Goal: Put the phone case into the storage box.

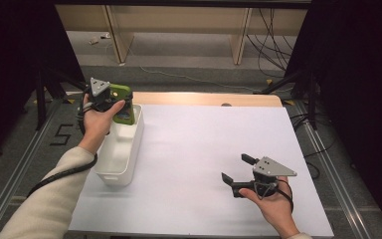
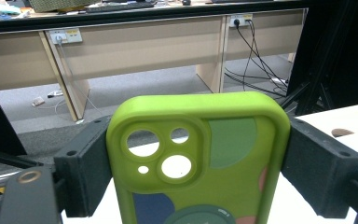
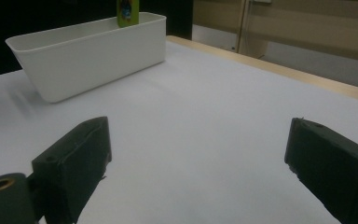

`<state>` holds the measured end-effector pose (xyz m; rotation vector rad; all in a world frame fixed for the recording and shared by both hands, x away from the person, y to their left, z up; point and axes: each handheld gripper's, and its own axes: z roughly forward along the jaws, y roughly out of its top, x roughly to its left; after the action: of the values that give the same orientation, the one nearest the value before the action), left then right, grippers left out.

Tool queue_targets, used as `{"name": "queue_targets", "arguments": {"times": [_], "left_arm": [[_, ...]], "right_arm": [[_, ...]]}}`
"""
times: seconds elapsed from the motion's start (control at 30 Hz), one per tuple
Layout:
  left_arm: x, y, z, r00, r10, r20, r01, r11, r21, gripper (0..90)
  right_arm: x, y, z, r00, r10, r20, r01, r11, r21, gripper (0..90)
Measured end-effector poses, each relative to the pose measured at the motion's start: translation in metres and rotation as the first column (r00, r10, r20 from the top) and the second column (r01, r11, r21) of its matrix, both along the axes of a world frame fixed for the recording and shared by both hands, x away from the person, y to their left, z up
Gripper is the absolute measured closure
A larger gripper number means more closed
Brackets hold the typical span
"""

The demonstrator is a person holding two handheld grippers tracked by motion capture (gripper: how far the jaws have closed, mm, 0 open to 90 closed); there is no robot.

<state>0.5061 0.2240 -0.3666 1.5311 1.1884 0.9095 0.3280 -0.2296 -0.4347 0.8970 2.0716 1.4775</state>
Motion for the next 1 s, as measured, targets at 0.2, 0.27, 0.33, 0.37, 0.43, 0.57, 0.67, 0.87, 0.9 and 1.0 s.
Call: {"name": "queue_targets", "arguments": {"times": [0.2, 0.27, 0.33, 0.37, 0.43, 0.57, 0.67, 0.87, 0.9, 1.0], "left_arm": [[0.002, 0.0, 0.0, 1.0, 0.001, -0.003, -0.001, 1.0, 0.006, 16.0], [0.002, 0.0, -0.001, 1.0, -0.001, -0.005, 0.001, 1.0, 0.006, 16.0], [0.003, -0.001, -0.001, 1.0, -0.001, -0.005, 0.001, 1.0, 0.008, 16.0], [0.003, -0.001, -0.001, 1.0, -0.002, -0.005, 0.002, 1.0, 0.008, 16.0], [0.003, -0.001, -0.001, 1.0, -0.003, -0.007, 0.003, 1.0, 0.009, 16.0], [0.004, -0.002, -0.002, 0.9999, -0.003, -0.011, 0.003, 1.0, 0.009, 16.0], [0.005, -0.003, -0.003, 0.9999, -0.003, -0.014, 0.003, 1.0, 0.008, 16.0], [0.006, -0.004, -0.002, 0.9999, -0.007, -0.015, 0.007, 0.9999, 0.011, 16.0], [0.006, -0.005, -0.002, 0.9999, -0.007, -0.015, 0.007, 0.9999, 0.011, 16.0], [0.007, -0.005, -0.002, 0.9998, -0.007, -0.016, 0.007, 0.9999, 0.013, 16.0]], "right_arm": [[0.0, 0.0, 0.0, 1.0, 0.002, -0.001, -0.002, 1.0, -0.001, 8.3], [0.0, 0.0, 0.0, 1.0, 0.003, -0.002, -0.003, 1.0, 0.0, 8.3], [-0.001, 0.0, 0.0, 1.0, 0.003, -0.003, -0.003, 1.0, -0.001, 8.3], [-0.001, -0.001, 0.0, 1.0, 0.004, -0.003, -0.004, 1.0, -0.002, 8.4], [-0.001, -0.002, 0.0, 1.0, 0.003, -0.003, -0.003, 1.0, -0.002, 8.4], [-0.002, -0.006, 0.0, 1.0, -0.006, 0.001, 0.006, 1.0, 0.0, 8.4], [-0.002, -0.008, 0.0, 1.0, -0.007, 0.0, 0.007, 1.0, 0.002, 8.4], [-0.003, -0.012, 0.0, 0.9999, -0.013, 0.003, 0.013, 0.9999, -0.003, 8.4], [-0.003, -0.012, 0.0, 0.9999, -0.015, 0.0, 0.015, 0.9999, -0.003, 8.4], [-0.003, -0.013, 0.0, 0.9998, -0.019, -0.002, 0.019, 0.9998, -0.001, 8.4]]}}
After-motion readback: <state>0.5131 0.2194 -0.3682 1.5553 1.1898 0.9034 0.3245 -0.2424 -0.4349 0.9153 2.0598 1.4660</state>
